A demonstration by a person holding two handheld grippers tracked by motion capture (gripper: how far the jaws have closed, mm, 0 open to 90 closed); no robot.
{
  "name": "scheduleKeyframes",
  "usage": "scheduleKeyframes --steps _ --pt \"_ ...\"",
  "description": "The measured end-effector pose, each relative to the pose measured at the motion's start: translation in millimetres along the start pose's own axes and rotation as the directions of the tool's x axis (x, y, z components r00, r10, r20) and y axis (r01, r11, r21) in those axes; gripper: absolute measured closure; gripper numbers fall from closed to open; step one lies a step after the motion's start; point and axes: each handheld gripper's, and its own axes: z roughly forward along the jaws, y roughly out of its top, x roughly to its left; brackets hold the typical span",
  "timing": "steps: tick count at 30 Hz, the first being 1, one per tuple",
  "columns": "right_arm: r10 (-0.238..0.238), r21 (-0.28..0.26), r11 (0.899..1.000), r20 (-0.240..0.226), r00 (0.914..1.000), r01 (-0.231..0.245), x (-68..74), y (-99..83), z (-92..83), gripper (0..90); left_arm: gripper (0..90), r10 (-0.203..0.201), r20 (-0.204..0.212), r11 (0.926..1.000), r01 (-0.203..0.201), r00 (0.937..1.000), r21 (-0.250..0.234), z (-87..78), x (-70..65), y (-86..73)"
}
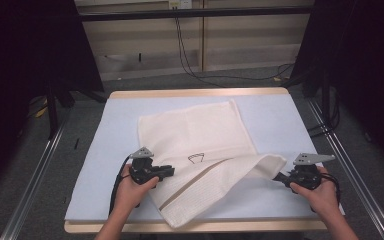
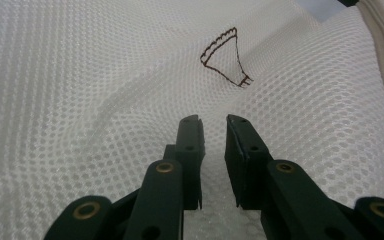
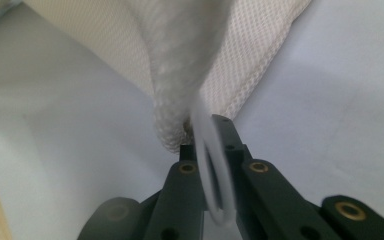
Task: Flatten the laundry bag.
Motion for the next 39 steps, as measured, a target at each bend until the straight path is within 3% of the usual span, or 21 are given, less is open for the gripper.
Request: scheduleKeyframes --steps 2,6,10,13,17,21,25,27,28,32,34,35,36,39 --pt "0.004 0.015 1.0 0.002 1.0 -0.004 -1.6 -2.9 -1.3 89.1 75.0 -0.001 -0.021 1.0 0.001 0.9998 0.001 -2.9 0.6 -1.0" --pt "0.033 -0.017 0.999 0.026 0.9991 -0.033 -9.8 -2.8 -4.0 84.0 70.9 -0.025 -0.074 0.9997 0.024 0.997 -0.004 -10.0 4.9 -2.4" --pt "0.052 -0.037 0.998 0.076 0.9958 -0.049 -18.6 1.7 -5.0 77.5 58.6 -0.058 -0.149 0.9982 0.055 0.9871 -0.022 -19.3 13.2 -4.6" --pt "0.065 -0.065 0.996 0.111 0.9916 -0.058 -23.9 7.2 -3.0 73.8 52.2 -0.095 -0.195 0.9953 0.09 0.9762 -0.038 -25.4 18.1 -5.8" --pt "0.06 -0.068 0.996 0.079 0.9951 -0.054 -24.0 14.7 6.2 66.9 44.7 -0.134 -0.221 0.9908 0.125 0.9661 -0.051 -32.0 24.2 -8.7" --pt "0.028 -0.035 0.999 0.047 0.9985 -0.026 -18.7 14.7 16.1 62.7 43.0 -0.119 -0.237 0.9929 0.115 0.9643 -0.031 -31.7 26.7 -12.5" --pt "0.016 -0.006 1.0 0.048 0.9987 -0.016 -17.5 10.7 20.9 60.8 43.1 -0.132 -0.243 0.9913 0.127 0.961 -0.035 -32.7 27.9 -14.8" --pt "0.021 -0.001 1.0 0.045 0.9988 -0.021 -17.4 9.4 21.8 61.2 43.2 -0.166 -0.255 0.9861 0.161 0.9525 -0.042 -34.2 28.3 -15.8" --pt "0.015 -0.001 1.0 0.046 0.9988 -0.015 -17.1 9.0 22.5 61.5 43.2 -0.174 -0.256 0.9848 0.168 0.951 -0.043 -35.2 29.2 -16.0" --pt "0.001 0.01 1.0 0.049 0.9988 -0.001 -14.6 8.4 23.9 63.8 40.7 -0.166 -0.315 0.9852 0.171 0.9343 -0.013 -39.3 31.2 -17.1" --pt "0.002 0.011 1.0 0.052 0.9986 -0.003 -14.6 8.2 23.9 63.9 40.1 -0.183 -0.281 0.9821 0.188 0.9422 -0.01 -37.9 32.3 -19.0" --pt "0.003 0.013 1.0 0.053 0.9986 -0.004 -14.6 8.3 24.0 65.0 41.1 -0.175 -0.287 0.9836 0.18 0.9418 -0.007 -37.4 30.9 -19.2" --pt "0.002 0.015 1.0 0.051 0.9987 -0.003 -14.1 8.3 24.2 66.4 47.3 -0.167 -0.282 0.9844 0.176 0.9448 0.006 -36.7 29.1 -18.7" --pt "0.007 0.014 1.0 0.043 0.999 -0.008 -13.0 8.3 24.8 72.1 64.6 -0.128 -0.318 0.9889 0.145 0.9394 0.03 -34.2 26.0 -17.2"
